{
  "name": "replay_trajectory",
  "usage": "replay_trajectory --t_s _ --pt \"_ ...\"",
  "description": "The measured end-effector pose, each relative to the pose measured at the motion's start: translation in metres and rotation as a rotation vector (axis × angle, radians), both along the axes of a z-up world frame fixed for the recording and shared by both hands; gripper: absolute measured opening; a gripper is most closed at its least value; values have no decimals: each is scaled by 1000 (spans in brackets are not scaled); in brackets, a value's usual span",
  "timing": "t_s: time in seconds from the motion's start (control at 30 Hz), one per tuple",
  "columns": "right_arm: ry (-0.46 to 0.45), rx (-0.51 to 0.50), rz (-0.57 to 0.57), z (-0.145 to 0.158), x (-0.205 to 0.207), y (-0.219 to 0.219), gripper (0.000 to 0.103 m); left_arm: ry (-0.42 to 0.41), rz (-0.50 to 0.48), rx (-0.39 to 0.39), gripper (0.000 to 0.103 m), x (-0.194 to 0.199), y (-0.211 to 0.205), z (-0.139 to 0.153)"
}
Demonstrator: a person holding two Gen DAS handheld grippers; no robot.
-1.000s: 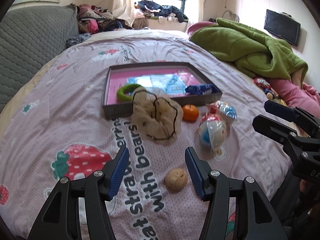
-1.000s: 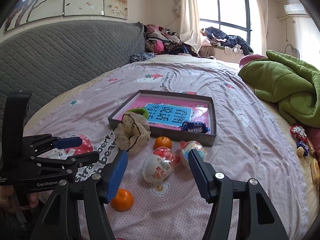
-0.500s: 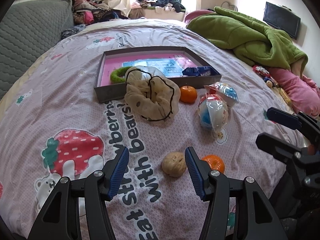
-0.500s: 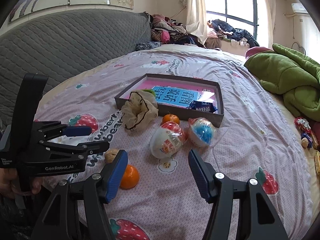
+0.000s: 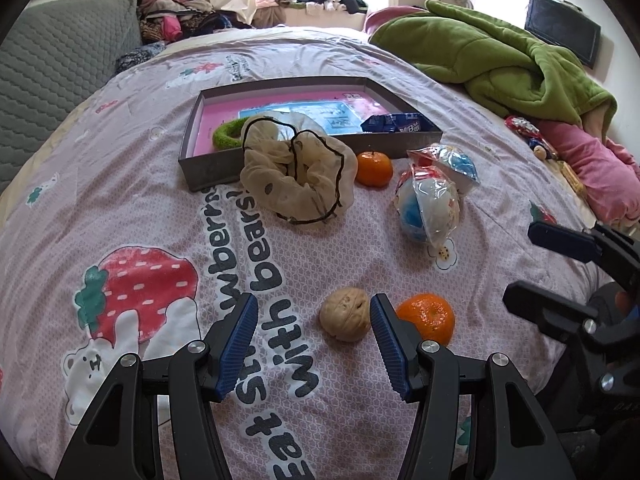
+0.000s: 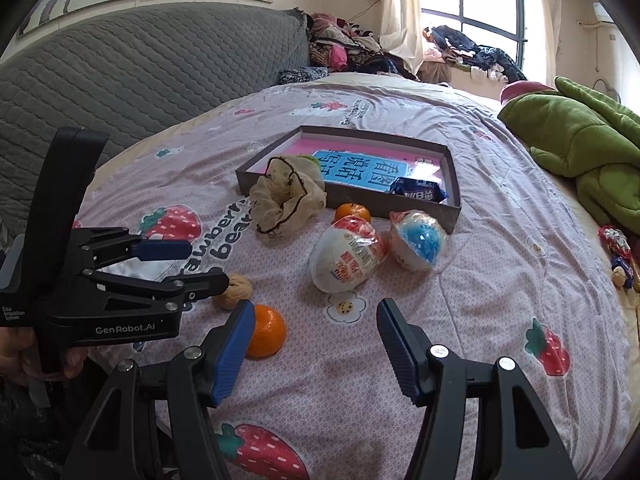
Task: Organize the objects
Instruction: 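Grasp the walnut with the left tool while the right tool grasps an orange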
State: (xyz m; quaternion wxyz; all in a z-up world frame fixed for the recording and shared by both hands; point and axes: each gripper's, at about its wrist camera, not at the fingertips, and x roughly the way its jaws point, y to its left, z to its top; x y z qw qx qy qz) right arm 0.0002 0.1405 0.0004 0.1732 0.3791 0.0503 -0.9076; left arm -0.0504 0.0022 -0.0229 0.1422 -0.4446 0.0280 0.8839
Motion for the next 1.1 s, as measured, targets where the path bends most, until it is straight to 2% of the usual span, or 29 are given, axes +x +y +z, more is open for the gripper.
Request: replay_trajectory --t_s 0.53,1.1 --pt "-73 68 127 -25 4 -25 63 -16 -17 38 60 -4 1 -6" --pt "-71 79 147 -52 -5 -35 62 -60 -42 66 60 -17 8 -24"
